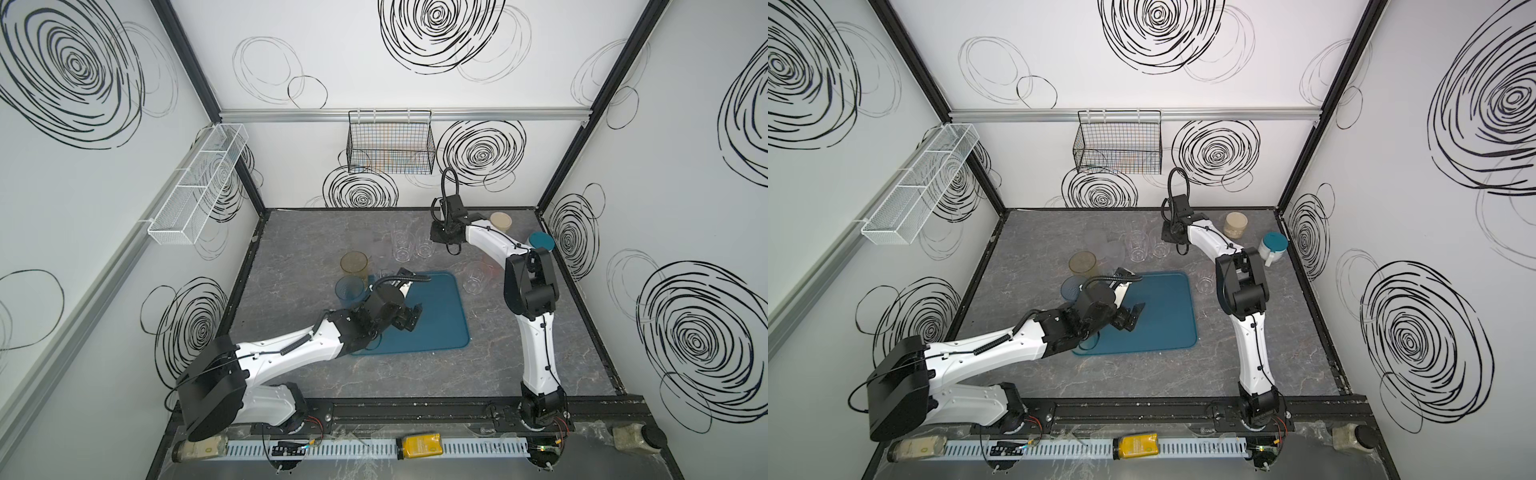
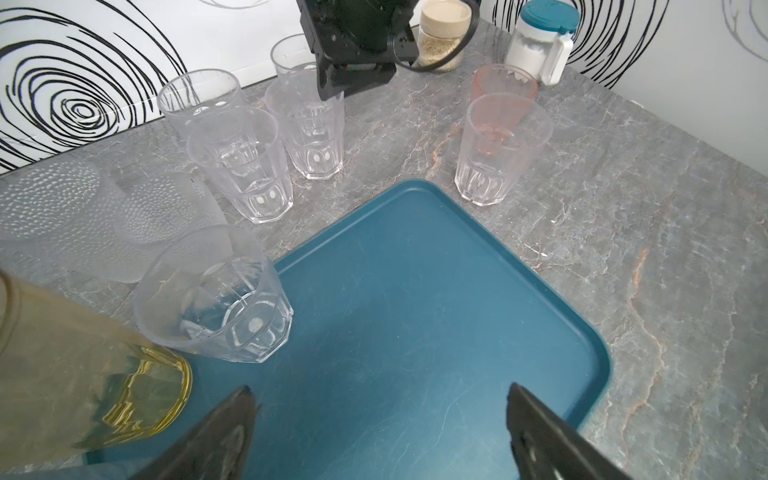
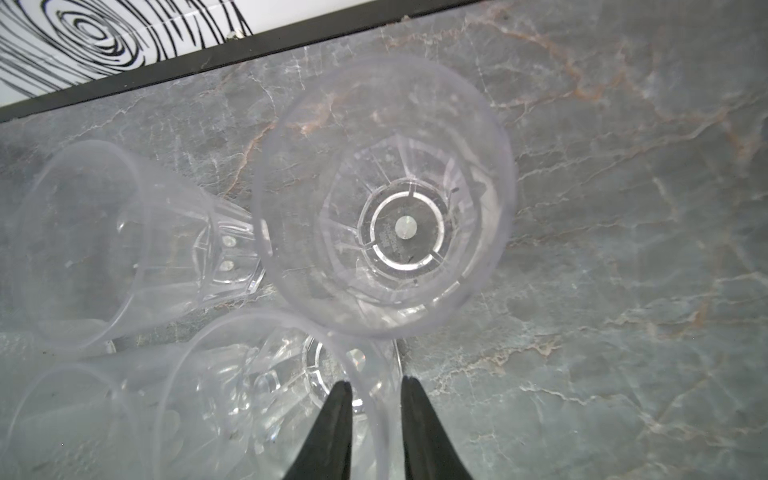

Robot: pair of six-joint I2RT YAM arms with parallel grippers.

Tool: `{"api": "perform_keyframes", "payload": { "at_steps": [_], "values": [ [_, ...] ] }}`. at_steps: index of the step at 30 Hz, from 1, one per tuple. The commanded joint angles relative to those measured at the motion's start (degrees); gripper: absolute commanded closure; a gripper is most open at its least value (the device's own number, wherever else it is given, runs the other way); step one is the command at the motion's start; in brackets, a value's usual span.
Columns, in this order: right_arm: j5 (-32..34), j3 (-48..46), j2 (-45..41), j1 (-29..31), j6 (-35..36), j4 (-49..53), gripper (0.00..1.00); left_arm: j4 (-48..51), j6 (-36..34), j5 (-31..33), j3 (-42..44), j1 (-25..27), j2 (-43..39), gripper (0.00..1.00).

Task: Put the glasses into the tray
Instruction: 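Grasp another clear glass beyond the tray with the right gripper, then carry the clear glass with the right gripper onto the tray and release it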

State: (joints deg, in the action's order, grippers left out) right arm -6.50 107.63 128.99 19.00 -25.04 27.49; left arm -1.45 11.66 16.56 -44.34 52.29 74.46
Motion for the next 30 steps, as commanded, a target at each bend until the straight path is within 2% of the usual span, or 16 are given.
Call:
{"api": "perform_keyframes", "payload": {
  "at_steps": [1, 8, 16, 20, 25, 30],
  "values": [
    [3.62, 2.44, -0.05, 0.71, 1.16, 3.38, 0.82, -2.25, 0.52, 1.52, 0.74, -0.77, -1.47, 0.04],
    [9.50, -0.49, -5.87, 2.91, 2.41, 5.21, 0.93, -1.97, 1.36, 3.96, 1.77, -1.27, -5.39, 0.04],
    [16.18, -3.65, -15.60, 6.76, 3.30, 9.33, 0.95, -0.49, 0.59, 7.45, 2.40, -3.98, -13.36, 0.04],
    [17.95, -9.60, -21.87, 9.27, 3.50, 10.46, 0.95, 0.07, 0.85, 5.90, 3.83, -8.90, -18.17, 0.04],
    [17.50, -23.41, -31.02, 12.97, 2.90, 8.47, 0.95, 3.55, 1.54, 1.69, 6.31, -15.95, -24.02, 0.04],
    [16.82, -34.88, -37.29, 19.92, 1.03, 6.27, 0.95, 8.57, 0.11, -2.16, 8.11, -21.76, -29.27, 0.04]
  ]
}}
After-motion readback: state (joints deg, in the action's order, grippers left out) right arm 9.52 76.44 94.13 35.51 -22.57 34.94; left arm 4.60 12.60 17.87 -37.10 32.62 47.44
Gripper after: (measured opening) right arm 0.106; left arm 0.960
